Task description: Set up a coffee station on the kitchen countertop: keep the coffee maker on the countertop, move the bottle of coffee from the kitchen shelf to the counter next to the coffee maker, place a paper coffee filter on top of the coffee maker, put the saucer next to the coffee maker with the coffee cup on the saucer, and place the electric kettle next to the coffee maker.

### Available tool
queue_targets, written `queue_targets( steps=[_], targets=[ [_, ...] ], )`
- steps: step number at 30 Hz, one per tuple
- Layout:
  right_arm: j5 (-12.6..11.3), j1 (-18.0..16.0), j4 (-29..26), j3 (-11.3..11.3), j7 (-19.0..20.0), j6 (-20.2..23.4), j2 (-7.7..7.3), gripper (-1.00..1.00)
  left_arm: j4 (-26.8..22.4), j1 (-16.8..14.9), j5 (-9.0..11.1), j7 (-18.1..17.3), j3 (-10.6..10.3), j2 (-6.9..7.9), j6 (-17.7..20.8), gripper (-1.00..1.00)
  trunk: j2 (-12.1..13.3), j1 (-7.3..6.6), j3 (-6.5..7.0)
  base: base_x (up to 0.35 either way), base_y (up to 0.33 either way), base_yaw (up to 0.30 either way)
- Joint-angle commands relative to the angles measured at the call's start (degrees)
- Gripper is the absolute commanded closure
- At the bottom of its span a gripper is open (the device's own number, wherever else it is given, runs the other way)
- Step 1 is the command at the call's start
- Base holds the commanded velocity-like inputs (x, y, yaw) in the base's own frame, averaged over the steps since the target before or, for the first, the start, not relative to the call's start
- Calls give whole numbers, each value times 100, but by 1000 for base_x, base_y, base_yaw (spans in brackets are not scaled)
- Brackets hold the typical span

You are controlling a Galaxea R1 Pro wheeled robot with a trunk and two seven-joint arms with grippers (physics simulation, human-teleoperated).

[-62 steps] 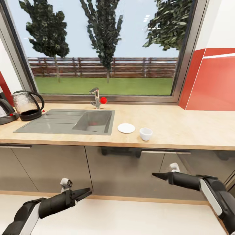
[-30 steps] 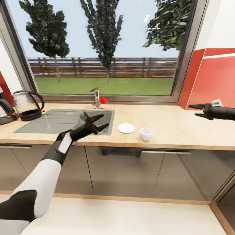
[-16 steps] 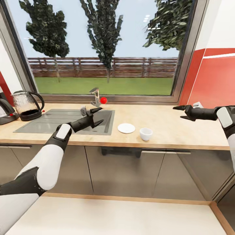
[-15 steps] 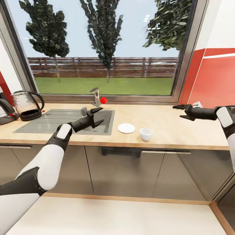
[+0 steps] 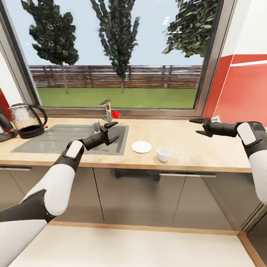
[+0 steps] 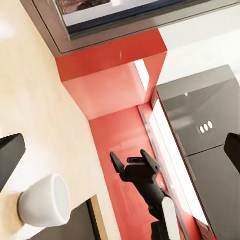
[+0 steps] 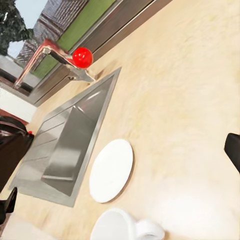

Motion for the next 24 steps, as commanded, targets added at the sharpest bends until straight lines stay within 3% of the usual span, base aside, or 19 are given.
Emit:
queue_targets(
  steps=[1,8,9,13,24],
  targets=[
    [36,3,27,-25,37,28,30,-100,1,-7,-43,-25,43,-8,25,-100,-3,0,-6,53,-43,0],
    [26,18,333,-19,42,21,226,-100,2,-7,-43,-29,49,-11,25,-100,-3,0,-6,98,-123,0],
    [25,20,406,-18,42,20,366,-100,7,-7,-43,-29,44,-14,25,-100,-3,0,-6,47,-62,0],
    [25,21,474,-18,37,20,514,-100,9,-7,-43,-29,39,-17,28,-100,-3,0,-6,91,-63,0],
    [24,21,726,-18,21,13,821,-100,72,-7,-47,-25,45,-14,23,-100,-3,0,-6,107,-48,0]
  ],
)
